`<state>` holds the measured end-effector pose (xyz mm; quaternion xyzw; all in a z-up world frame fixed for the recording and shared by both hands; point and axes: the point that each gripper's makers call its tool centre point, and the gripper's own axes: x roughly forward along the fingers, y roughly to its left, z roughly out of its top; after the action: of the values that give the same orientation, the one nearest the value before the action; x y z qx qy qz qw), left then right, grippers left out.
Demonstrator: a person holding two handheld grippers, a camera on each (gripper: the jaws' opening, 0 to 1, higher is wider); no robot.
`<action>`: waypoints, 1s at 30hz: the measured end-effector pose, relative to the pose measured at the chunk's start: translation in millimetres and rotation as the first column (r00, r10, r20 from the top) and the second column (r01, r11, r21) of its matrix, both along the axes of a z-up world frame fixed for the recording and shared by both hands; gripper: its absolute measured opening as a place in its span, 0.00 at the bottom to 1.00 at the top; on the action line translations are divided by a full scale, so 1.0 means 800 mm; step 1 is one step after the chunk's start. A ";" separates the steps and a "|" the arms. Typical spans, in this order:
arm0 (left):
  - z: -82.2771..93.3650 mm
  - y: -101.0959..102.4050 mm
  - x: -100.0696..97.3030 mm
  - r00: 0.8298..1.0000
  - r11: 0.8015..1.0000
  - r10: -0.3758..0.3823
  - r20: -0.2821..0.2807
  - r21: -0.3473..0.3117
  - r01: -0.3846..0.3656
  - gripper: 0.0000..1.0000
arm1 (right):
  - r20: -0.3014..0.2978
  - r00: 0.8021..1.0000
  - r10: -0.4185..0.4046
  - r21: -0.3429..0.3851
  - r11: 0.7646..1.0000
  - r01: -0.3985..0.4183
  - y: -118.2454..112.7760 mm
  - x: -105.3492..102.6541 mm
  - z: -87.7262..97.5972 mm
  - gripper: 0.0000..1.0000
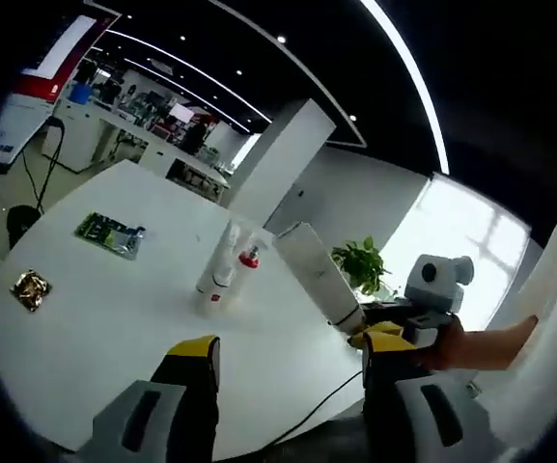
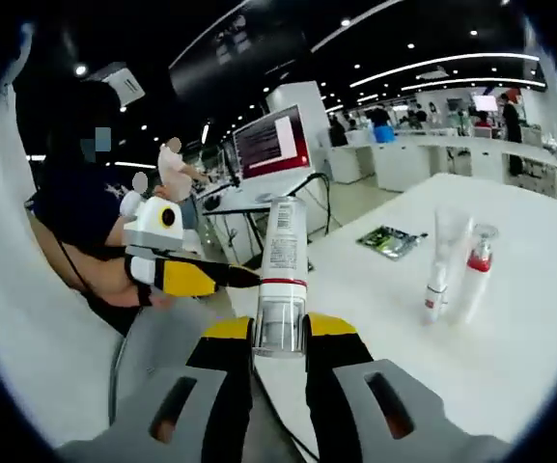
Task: Arrange the skincare products in the storage area until every visible bottle or jar stands upright without overlapping.
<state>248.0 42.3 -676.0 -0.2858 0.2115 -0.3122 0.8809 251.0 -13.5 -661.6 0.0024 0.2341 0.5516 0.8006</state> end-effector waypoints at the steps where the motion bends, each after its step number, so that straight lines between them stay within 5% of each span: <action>1: 0.001 0.001 0.000 1.000 1.000 0.000 0.015 0.007 0.000 0.58 | 0.004 1.000 -0.001 -0.007 1.000 0.001 -0.001 0.000 0.000 0.17; 6: 0.015 -0.002 0.000 0.995 0.999 -0.023 0.102 -0.029 0.026 0.54 | 0.161 0.986 0.048 -0.128 0.991 -0.027 0.001 0.001 0.006 0.17; 9: 0.021 -0.005 0.001 0.995 0.991 -0.038 0.089 -0.123 0.048 0.57 | 0.250 0.962 0.112 -0.222 0.973 -0.055 0.005 -0.007 0.004 0.17; 16: 0.044 -0.004 -0.009 0.992 0.956 -0.082 0.096 -0.275 0.106 0.55 | 0.409 0.875 0.261 -0.414 0.907 -0.077 0.011 -0.030 -0.001 0.17; 19: 0.046 -0.007 -0.012 0.991 0.939 -0.116 0.071 -0.317 0.133 0.50 | 0.463 0.815 0.348 -0.486 0.869 -0.094 0.014 -0.039 0.002 0.17; 24: 0.039 -0.007 -0.017 0.987 0.941 -0.148 0.058 -0.298 0.159 0.33 | 0.525 0.714 0.463 -0.576 0.811 -0.103 0.014 -0.043 0.011 0.17; 28: 0.044 -0.010 -0.024 0.982 0.925 -0.179 0.062 -0.331 0.189 0.31 | 0.557 0.626 0.545 -0.645 0.759 -0.087 0.008 -0.040 0.017 0.17; 30: 0.048 -0.012 -0.030 0.976 0.914 -0.204 0.074 -0.343 0.217 0.28 | 0.562 0.600 0.570 -0.667 0.741 -0.079 0.005 -0.038 0.018 0.18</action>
<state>223.6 32.4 -637.5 -0.4073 0.1659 -0.4429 0.7813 220.3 -9.1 -647.3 -0.5092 0.0420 0.5480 0.6623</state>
